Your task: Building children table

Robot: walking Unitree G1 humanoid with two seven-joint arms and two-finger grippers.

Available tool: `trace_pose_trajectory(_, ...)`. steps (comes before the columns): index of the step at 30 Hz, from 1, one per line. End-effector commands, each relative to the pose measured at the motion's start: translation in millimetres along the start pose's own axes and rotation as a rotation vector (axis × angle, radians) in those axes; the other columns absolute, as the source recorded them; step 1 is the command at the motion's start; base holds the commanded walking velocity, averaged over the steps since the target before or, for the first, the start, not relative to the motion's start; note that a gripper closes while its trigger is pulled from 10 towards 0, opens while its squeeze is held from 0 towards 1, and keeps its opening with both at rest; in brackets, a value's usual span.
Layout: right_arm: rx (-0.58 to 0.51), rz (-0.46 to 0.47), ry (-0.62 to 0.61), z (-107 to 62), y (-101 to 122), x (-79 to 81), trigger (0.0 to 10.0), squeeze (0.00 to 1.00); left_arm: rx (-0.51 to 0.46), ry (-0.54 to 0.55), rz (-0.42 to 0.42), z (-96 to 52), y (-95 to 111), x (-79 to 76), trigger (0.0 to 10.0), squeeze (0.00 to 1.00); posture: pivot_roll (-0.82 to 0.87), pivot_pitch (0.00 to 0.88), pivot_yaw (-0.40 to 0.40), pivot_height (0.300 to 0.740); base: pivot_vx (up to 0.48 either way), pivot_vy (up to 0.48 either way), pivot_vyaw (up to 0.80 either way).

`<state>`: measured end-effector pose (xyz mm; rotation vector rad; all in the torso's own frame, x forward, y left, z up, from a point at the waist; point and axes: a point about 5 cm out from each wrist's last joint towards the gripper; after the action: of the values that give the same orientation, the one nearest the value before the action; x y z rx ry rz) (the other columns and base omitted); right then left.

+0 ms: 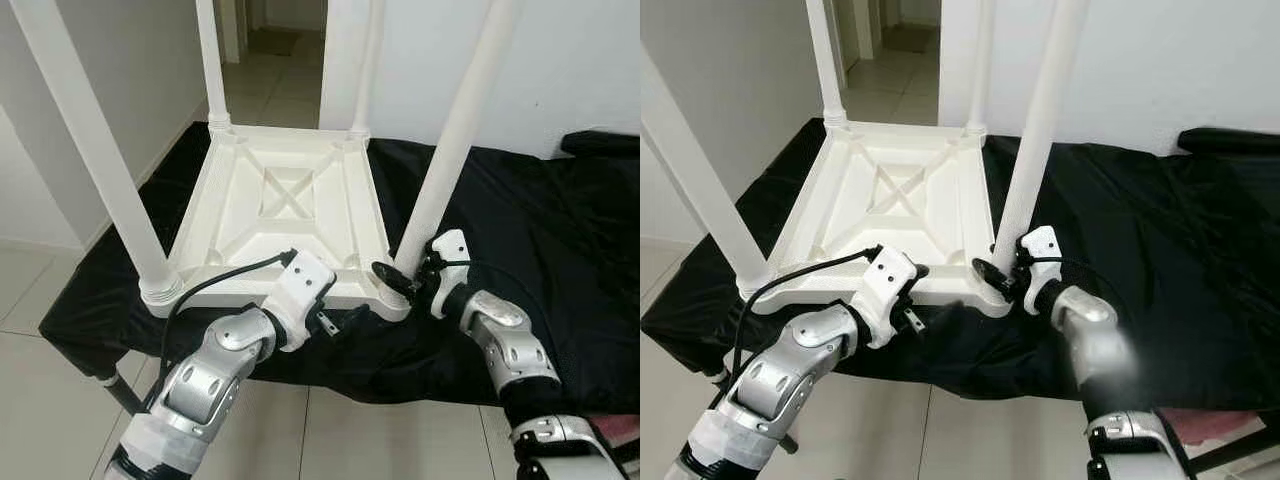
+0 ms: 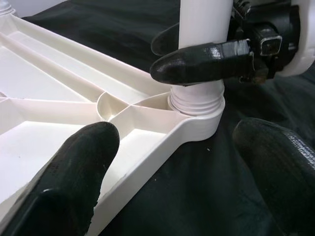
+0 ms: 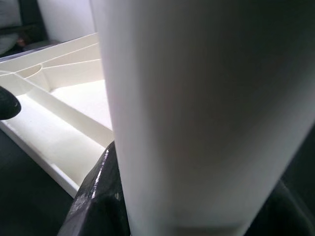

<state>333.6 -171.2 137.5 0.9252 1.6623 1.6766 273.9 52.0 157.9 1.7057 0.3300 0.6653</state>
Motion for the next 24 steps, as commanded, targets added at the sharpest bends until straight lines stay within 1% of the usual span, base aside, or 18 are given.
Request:
trace_pose_trajectory(1, 0.015, 0.040, -0.076, -5.0, -8, -3.7, 10.0, 0.00, -0.005, -0.008, -0.001, 1.4, 0, -0.9, 10.0, 0.00, 0.00, 0.000, -0.025, 0.740, 0.000, 0.000, 0.00)
trace_pose_trajectory(2, 0.010, 0.030, -0.142, -7.3, -10, -3.2, 10.0, 0.00, -0.005, -0.011, -0.003, 1.7, 0, -1.8, 10.0, 0.00, -0.01, 0.000, -0.025, 0.740, 0.000, 0.000, 0.00)
trace_pose_trajectory(4, 0.010, 0.030, -0.142, -7.3, -10, -3.2, 10.0, 0.00, -0.005, -0.011, -0.003, 1.7, 0, -1.8, 10.0, 0.00, -0.01, 0.000, -0.025, 0.740, 0.000, 0.000, 0.00)
trace_pose_trajectory(5, 0.004, 0.018, -0.208, -9.9, -10, -2.3, 10.0, 0.00, -0.005, -0.013, -0.005, 1.8, -1, -2.9, 10.0, 0.00, -0.01, 0.000, -0.024, 0.740, 0.000, 0.000, 0.00)
trace_pose_trajectory(6, 0.004, 0.018, -0.208, -9.9, -10, -2.3, 10.0, 0.00, -0.005, -0.013, -0.005, 1.8, -1, -2.9, 10.0, 0.00, -0.01, 0.000, -0.024, 0.740, 0.000, 0.000, 0.00)
trace_pose_trajectory(7, 0.003, 0.024, -0.304, -12.5, -13, -0.4, 10.0, 0.00, -0.004, -0.016, -0.006, 1.9, -1, -3.5, 10.0, 0.00, -0.01, 0.000, -0.023, 0.740, 0.000, 0.000, 0.00)
trace_pose_trajectory(8, 0.003, 0.024, -0.304, -12.5, -13, -0.4, 10.0, 0.00, -0.004, -0.016, -0.006, 1.9, -1, -3.5, 10.0, 0.00, -0.01, 0.000, -0.023, 0.740, 0.000, 0.000, 0.00)
trace_pose_trajectory(9, 0.010, 0.041, -0.471, -17.2, -20, 4.5, 10.0, 0.00, -0.002, -0.017, -0.007, 2.0, -2, -3.9, 10.0, 0.00, -0.01, 0.000, -0.024, 0.740, 0.000, 0.000, 0.00)
trace_pose_trajectory(10, 0.010, 0.041, -0.471, -17.2, -20, 4.5, 10.0, 0.00, -0.002, -0.017, -0.007, 2.0, -2, -3.9, 10.0, 0.00, -0.01, 0.000, -0.024, 0.740, 0.000, 0.000, 0.00)
trace_pose_trajectory(12, 0.017, 0.054, -0.589, -19.1, -26, 13.2, 10.0, 0.00, -0.002, -0.018, -0.007, 2.3, -2, -3.5, 10.0, 0.00, -0.02, 0.000, -0.023, 0.740, 0.000, 0.000, 0.00)
trace_pose_trajectory(13, 0.017, 0.054, -0.589, -19.1, -26, 13.2, 10.0, 0.00, -0.002, -0.018, -0.007, 2.3, -2, -3.5, 10.0, 0.00, -0.02, 0.000, -0.023, 0.740, 0.000, 0.000, 0.00)
trace_pose_trajectory(14, 0.018, 0.064, -0.644, -19.1, -28, 18.7, 10.0, 0.00, -0.002, -0.019, -0.007, 2.5, -2, -3.3, 10.0, 0.00, -0.02, 0.000, -0.022, 0.740, 0.000, 0.000, 0.00)
trace_pose_trajectory(15, 0.018, 0.064, -0.644, -19.1, -28, 18.7, 10.0, 0.00, -0.002, -0.019, -0.007, 2.5, -2, -3.3, 10.0, 0.00, -0.02, 0.000, -0.022, 0.740, 0.000, 0.000, 0.00)
trace_pose_trajectory(16, 0.015, 0.085, -0.674, -17.2, -30, 25.6, 10.0, 0.00, -0.003, -0.020, -0.006, 2.6, -2, -3.4, 10.0, 0.00, -0.01, 0.000, -0.023, 0.740, 0.000, 0.000, 0.00)
trace_pose_trajectory(19, 0.005, 0.091, -0.706, -16.2, -30, 30.4, 10.0, 0.00, -0.004, -0.021, -0.007, 2.6, -1, -3.4, 10.0, 0.00, -0.01, 0.000, -0.023, 0.740, 0.000, 0.000, 0.00)
trace_pose_trajectory(21, -0.005, 0.139, -0.776, -10.8, -31, 42.9, 10.0, 0.00, -0.005, -0.021, -0.006, 3.0, -1, -3.1, 10.0, 0.00, 0.00, 0.000, -0.023, 0.740, 0.000, 0.000, 0.00)
trace_pose_trajectory(22, -0.005, 0.139, -0.776, -10.8, -31, 42.9, 10.0, 0.00, -0.005, -0.021, -0.006, 3.0, -1, -3.1, 10.0, 0.00, 0.00, 0.000, -0.023, 0.740, 0.000, 0.000, 0.00)
trace_pose_trajectory(24, -0.049, 0.184, -0.745, -4.6, -23, 50.4, 10.0, 0.00, -0.007, -0.018, -0.007, 2.8, 0, -2.0, 10.0, 0.00, -0.01, 0.000, -0.014, 0.740, 0.000, 0.000, 0.00)
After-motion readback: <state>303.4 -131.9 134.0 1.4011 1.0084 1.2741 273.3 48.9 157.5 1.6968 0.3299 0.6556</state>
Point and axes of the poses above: a point about 5 cm out from each wrist's last joint towards the gripper, its own z axis pointing out of the wrist towards the gripper, its own y axis along the axis of the wrist's last joint, x = y × z, and after that the axes turned 8 degrees about z, right-handed
